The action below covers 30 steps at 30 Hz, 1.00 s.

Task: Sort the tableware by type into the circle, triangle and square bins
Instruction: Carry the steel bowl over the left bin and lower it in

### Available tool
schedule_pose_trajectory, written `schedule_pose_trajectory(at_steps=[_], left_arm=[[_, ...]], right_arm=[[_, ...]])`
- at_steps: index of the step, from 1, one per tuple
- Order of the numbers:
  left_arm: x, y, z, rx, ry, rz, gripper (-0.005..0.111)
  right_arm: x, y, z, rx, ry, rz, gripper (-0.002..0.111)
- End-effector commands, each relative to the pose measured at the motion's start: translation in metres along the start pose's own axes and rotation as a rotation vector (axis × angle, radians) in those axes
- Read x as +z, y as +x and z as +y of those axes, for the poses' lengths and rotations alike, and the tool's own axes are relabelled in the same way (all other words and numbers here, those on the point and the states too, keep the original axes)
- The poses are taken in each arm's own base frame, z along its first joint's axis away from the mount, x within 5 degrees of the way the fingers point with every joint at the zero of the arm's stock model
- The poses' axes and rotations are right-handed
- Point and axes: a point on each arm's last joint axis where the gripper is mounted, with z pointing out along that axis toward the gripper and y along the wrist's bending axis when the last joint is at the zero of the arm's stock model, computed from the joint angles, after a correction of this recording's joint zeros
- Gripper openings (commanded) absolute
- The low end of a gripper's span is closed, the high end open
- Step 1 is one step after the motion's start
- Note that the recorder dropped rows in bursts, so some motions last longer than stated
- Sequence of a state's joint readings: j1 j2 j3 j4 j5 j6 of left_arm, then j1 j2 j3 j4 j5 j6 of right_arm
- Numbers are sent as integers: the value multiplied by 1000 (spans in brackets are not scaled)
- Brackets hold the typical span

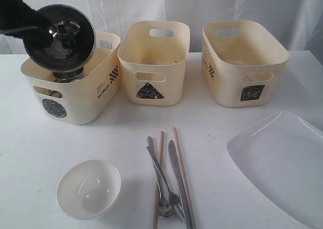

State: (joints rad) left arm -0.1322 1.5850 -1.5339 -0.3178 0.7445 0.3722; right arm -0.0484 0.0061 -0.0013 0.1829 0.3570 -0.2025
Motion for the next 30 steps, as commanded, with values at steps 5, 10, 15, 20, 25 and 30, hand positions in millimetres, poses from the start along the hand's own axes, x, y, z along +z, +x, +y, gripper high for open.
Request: schedule_pose_trajectory(at_steps=[5, 10, 15, 20, 25, 30], left_arm=[[5, -26, 16, 43, -139, -171, 10], [57, -33, 38, 23, -157, -158, 10], [98, -36, 53, 12, -159, -135, 10], [126, -27, 59, -4, -146, -86, 10], [138, -23, 63, -6, -154, -81, 10], [145, -20, 64, -8, -150, -65, 11]], right_arm=[[0, 0, 0, -2, -2, -11, 0], [0, 0, 0, -2, -2, -11, 0], [0, 0, 0, -2, -2, -11, 0], [0, 0, 0, -2, -2, -11, 0], [0, 0, 0, -2, -2, -11, 0], [0, 0, 0, -2, -2, -11, 0]])
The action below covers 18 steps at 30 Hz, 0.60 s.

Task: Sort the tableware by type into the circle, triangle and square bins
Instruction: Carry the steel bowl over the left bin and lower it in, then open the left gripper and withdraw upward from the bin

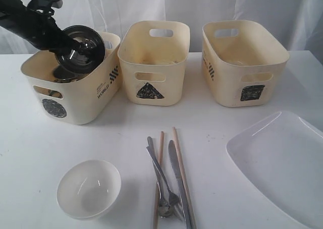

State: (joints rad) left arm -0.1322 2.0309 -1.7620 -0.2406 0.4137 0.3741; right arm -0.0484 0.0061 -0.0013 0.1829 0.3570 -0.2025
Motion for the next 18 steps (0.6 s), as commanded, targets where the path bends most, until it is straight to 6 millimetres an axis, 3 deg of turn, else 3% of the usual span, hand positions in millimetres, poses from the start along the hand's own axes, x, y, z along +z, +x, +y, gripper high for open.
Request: schedule_pose_trajectory(at_steps=[1, 9, 13, 18], left_arm=[[3, -1, -2, -15, 5, -6, 13], [3, -4, 0, -41, -13, -43, 58], [-1, -6, 0, -50, -10, -50, 61], [-23, -17, -2, -43, -11, -82, 61]], right_arm=[[0, 0, 0, -2, -2, -11, 0], [0, 0, 0, -2, -2, -11, 0], [0, 0, 0, -2, -2, -11, 0], [0, 0, 0, -2, -2, -11, 0]])
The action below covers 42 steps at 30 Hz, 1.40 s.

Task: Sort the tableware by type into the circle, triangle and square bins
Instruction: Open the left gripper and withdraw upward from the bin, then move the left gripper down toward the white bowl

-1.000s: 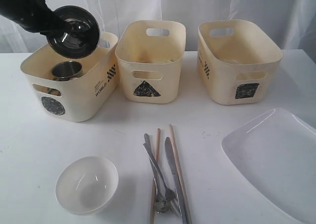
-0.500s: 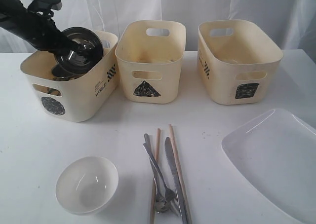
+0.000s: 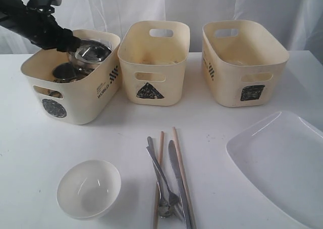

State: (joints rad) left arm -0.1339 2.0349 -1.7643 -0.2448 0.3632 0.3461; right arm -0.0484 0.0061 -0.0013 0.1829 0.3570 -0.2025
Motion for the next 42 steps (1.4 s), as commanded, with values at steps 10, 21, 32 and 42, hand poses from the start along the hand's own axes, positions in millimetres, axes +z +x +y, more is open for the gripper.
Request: schedule_pose_trajectory(at_steps=[10, 21, 32, 42], left_arm=[[-120, -27, -21, 62, 87, 61, 61], [-194, 3, -42, 52, 242, 404, 61], [-153, 67, -67, -123, 476, 622, 61], [-125, 134, -82, -213, 553, 752, 61]], right_arm=[[0, 0, 0, -2, -2, -11, 0], [0, 0, 0, -2, -2, -11, 0], [0, 0, 0, -2, -2, -11, 0], [0, 0, 0, -2, -2, -11, 0]])
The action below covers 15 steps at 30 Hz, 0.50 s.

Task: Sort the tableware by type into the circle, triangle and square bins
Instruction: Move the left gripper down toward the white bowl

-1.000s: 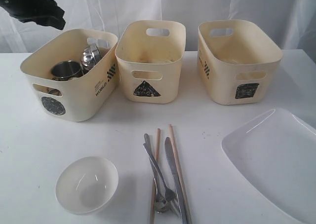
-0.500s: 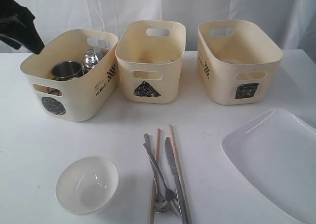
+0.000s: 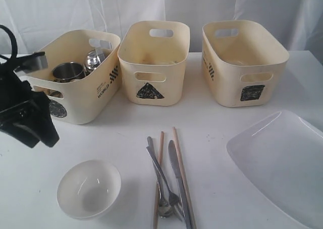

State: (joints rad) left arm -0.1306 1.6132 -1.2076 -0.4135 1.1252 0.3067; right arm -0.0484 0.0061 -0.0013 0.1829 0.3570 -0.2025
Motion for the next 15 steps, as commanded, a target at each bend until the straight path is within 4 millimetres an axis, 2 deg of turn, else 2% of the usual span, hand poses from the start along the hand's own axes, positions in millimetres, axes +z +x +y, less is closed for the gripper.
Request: schedule_pose_trajectory(at_steps=[1, 7, 15], left_arm=[[16, 10, 0, -15, 62, 15, 61], [25, 10, 1, -14, 81, -33, 61], [35, 8, -10, 31, 65, -32, 61]], right_arm=[[0, 0, 0, -2, -2, -11, 0], [0, 0, 0, -2, -2, -11, 0], [0, 0, 0, -2, -2, -11, 0]])
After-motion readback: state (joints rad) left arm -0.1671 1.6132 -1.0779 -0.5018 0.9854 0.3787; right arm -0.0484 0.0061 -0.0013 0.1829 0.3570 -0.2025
